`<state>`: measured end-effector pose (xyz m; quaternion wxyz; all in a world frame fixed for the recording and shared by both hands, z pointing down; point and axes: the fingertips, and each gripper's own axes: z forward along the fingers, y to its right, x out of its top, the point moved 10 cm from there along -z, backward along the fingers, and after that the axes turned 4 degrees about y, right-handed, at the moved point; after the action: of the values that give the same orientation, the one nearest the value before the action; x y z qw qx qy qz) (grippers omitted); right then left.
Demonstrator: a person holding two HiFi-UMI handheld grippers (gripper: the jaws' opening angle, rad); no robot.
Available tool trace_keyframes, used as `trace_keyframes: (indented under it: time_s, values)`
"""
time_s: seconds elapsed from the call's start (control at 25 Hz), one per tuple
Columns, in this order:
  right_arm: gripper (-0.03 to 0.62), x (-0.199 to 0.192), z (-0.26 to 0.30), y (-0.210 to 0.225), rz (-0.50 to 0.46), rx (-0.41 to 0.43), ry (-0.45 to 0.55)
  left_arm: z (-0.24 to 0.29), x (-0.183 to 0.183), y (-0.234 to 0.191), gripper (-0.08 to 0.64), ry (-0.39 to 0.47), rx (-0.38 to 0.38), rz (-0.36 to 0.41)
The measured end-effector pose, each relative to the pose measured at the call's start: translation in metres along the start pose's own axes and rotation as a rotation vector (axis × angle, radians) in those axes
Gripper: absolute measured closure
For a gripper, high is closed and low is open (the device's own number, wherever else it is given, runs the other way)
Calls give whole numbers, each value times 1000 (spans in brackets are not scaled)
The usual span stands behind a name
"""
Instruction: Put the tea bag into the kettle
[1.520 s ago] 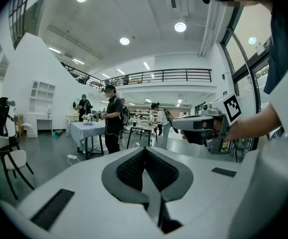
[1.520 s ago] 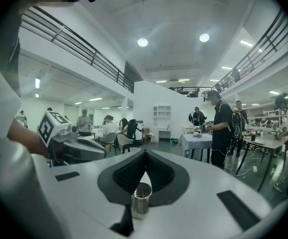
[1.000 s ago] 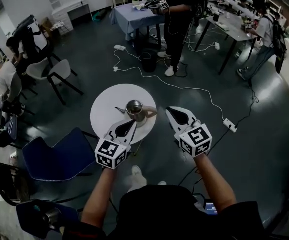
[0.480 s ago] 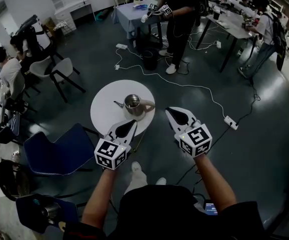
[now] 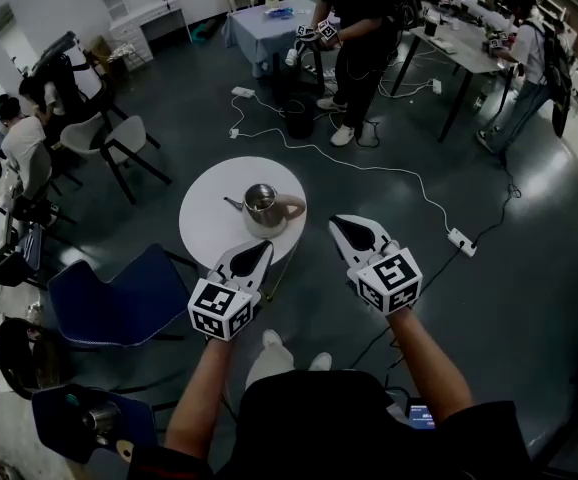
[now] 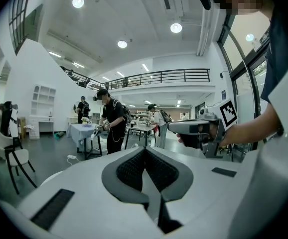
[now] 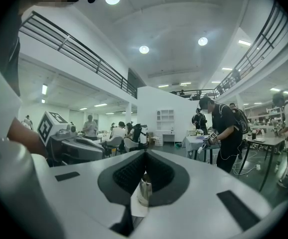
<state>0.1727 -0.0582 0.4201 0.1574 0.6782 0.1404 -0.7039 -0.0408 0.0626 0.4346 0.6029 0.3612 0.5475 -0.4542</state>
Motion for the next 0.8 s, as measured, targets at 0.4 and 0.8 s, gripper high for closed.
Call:
trace_keyframes:
  time_s: [0.4, 0.8]
  values:
    - [575, 4, -2, -3, -13, 9, 0, 1, 4, 0, 543, 20, -6, -16]
    - [575, -2, 6, -14, -4, 17, -8, -12, -3, -7, 543, 18, -1, -30]
